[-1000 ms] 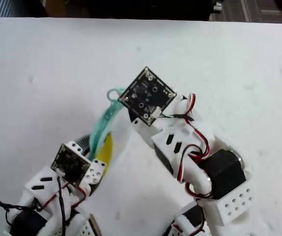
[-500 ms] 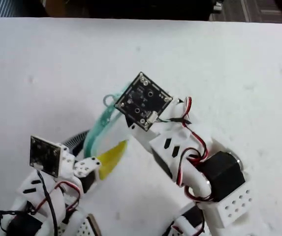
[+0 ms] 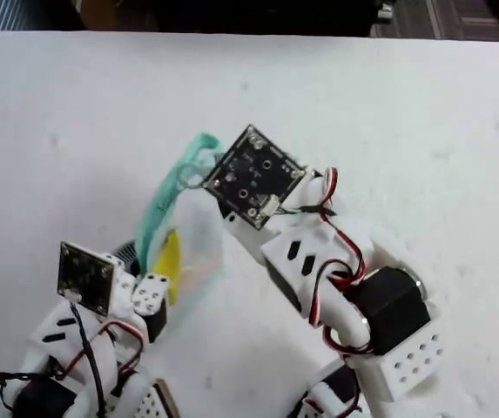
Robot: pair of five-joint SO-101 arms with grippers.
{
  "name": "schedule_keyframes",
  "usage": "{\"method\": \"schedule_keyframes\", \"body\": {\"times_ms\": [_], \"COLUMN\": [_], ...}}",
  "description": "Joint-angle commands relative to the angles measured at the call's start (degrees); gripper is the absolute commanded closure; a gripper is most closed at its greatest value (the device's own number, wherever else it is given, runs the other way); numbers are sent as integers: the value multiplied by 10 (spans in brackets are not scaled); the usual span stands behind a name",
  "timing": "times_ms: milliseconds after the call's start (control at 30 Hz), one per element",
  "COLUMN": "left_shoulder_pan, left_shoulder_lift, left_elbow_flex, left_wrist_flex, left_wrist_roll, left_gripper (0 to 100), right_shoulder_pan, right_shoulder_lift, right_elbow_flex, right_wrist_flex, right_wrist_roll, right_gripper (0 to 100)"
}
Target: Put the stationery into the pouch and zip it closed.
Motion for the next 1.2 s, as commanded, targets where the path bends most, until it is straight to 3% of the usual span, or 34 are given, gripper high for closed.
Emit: {"method": "schedule_keyframes", "body": {"times_ms": [0,167,267,867,1167], "left_shoulder_pan": [34,119,133,131,51], "left_shoulder_lift": [-1,-1,-1,-1,-1], "left_elbow_flex": [-30,-30,-29,-32,-32], "left_wrist_flex": [15,44,50,45,25], "left_wrist_roll": [-20,-69,-74,-70,-46], "left_gripper": [979,979,979,979,979], "right_shoulder_pan": [28,45,67,212,241], "right_shoulder_lift": [28,95,116,120,109], "right_elbow_flex": [-29,-31,-31,-29,-31], "right_wrist_flex": [-36,-38,-48,-58,-48], "right_wrist_roll": [-7,-7,-7,-3,-3], "right_gripper": [981,981,981,981,981]}}
